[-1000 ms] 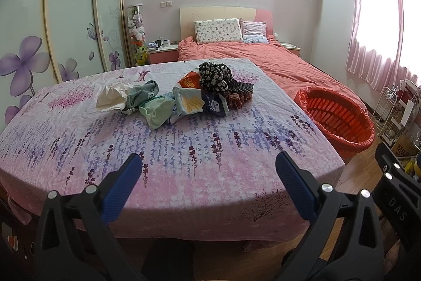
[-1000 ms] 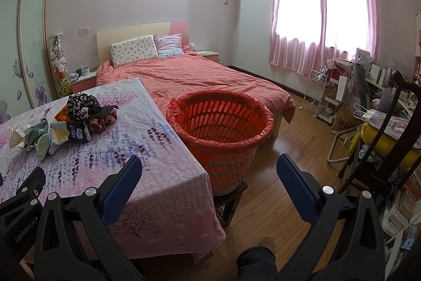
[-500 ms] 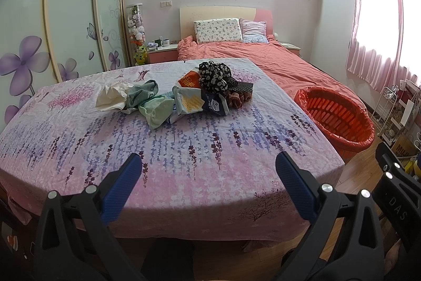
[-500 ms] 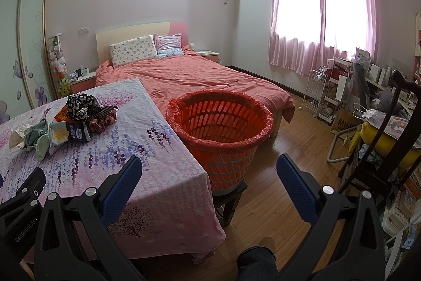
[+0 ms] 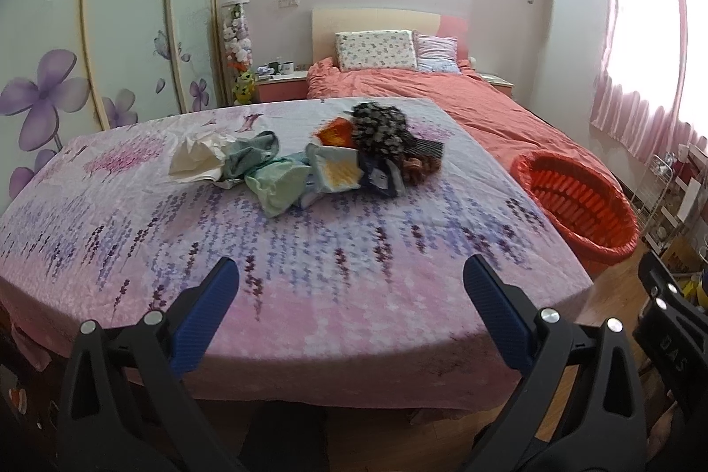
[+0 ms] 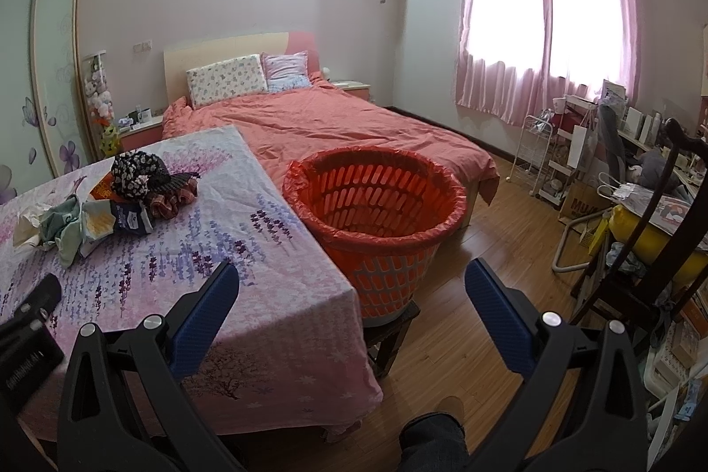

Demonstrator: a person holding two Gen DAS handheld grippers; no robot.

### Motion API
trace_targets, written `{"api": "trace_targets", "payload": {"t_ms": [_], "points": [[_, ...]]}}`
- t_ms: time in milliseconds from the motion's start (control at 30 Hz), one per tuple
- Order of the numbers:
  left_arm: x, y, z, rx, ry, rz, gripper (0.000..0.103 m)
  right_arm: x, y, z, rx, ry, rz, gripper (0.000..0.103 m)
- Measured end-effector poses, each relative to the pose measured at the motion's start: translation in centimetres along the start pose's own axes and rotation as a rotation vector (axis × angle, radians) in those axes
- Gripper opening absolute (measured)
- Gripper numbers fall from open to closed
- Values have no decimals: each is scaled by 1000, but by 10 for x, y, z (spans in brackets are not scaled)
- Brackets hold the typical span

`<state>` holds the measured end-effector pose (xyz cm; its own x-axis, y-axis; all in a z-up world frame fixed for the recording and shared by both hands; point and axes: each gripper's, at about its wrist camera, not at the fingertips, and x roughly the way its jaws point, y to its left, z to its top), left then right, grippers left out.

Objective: Collect trash
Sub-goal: 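Grasp the floral scrunchie with the right tool while the left tool grasps the white tissue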

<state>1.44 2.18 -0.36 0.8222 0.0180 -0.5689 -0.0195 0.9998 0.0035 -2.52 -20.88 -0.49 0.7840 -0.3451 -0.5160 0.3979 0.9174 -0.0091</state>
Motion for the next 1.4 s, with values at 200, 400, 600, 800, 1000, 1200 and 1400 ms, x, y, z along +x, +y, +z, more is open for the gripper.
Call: {"api": "trace_targets", "payload": {"t_ms": [200,400,600,800,1000,1200,1400], "points": [[26,47,14,-67,18,64,99,18,16,1,-13,40,62,101],[56,111,36,-123,3,172,99,38,43,13,-6,81,153,101],[94,157,61,-148,44,199,99,60,84,40,-20,85,282,99],[122,177,73,-158,72,185,99,89,141,69,-66,113,416,83],[145,186,81,-151,80,155,99,125,185,81,-54,181,508,72],[164,187,83,-148,103,125,99,155,214,80,-73,254,507,55],[178,193,88,-164,113,94,99,160,218,76,-76,277,549,13]]}}
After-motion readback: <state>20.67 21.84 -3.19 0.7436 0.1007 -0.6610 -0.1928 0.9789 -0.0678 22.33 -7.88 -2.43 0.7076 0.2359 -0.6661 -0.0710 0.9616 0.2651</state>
